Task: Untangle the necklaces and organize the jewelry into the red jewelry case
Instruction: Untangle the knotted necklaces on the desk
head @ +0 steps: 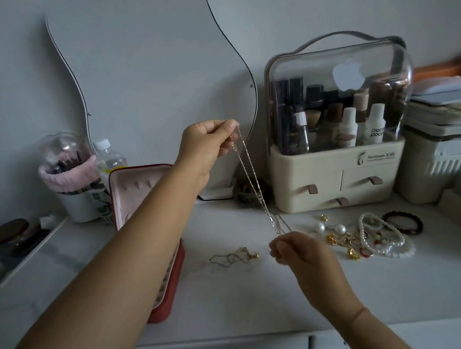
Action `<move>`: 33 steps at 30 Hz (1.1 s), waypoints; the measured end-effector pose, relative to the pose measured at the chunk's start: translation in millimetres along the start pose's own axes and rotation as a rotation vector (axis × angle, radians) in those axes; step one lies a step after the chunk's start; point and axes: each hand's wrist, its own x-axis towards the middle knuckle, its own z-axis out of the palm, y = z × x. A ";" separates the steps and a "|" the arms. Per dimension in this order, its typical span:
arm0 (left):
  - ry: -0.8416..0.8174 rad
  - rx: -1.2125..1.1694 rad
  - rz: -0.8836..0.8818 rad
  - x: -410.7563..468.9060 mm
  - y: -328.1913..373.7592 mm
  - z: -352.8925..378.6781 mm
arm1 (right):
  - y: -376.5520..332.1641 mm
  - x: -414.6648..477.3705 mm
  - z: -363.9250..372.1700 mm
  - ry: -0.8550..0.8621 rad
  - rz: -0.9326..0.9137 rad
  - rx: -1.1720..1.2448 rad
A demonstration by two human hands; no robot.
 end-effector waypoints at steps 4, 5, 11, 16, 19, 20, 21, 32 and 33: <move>0.086 0.013 -0.172 6.4 -44.1 -1.3 | 3.2 -28.8 -2.2 0.123 -0.020 -0.022; 0.084 -0.020 -0.237 7.1 -56.3 -0.4 | 4.2 -33.9 -2.7 0.155 -0.064 -0.076; 0.059 -0.098 -0.459 4.1 -117.2 13.5 | 15.2 -45.4 -6.5 0.326 -0.306 -0.421; 0.004 -0.012 -0.496 -2.1 -150.5 26.5 | 37.8 -52.2 -0.2 0.343 -0.349 -0.541; -0.029 0.042 -0.465 -3.9 -157.2 33.0 | 49.6 -53.4 3.0 0.360 -0.467 -0.643; -0.051 0.062 -0.452 -5.1 -158.2 34.5 | 51.5 -53.4 3.9 0.364 -0.507 -0.663; -0.077 0.087 -0.436 -6.8 -158.6 35.4 | 52.6 -53.4 4.3 0.361 -0.539 -0.673; -0.182 0.593 -0.115 -10.6 -169.6 35.3 | 56.9 -55.6 -0.7 0.294 -0.650 -0.776; -0.169 0.585 -0.111 -10.4 -170.3 35.5 | 56.3 -56.1 -1.0 0.299 -0.657 -0.788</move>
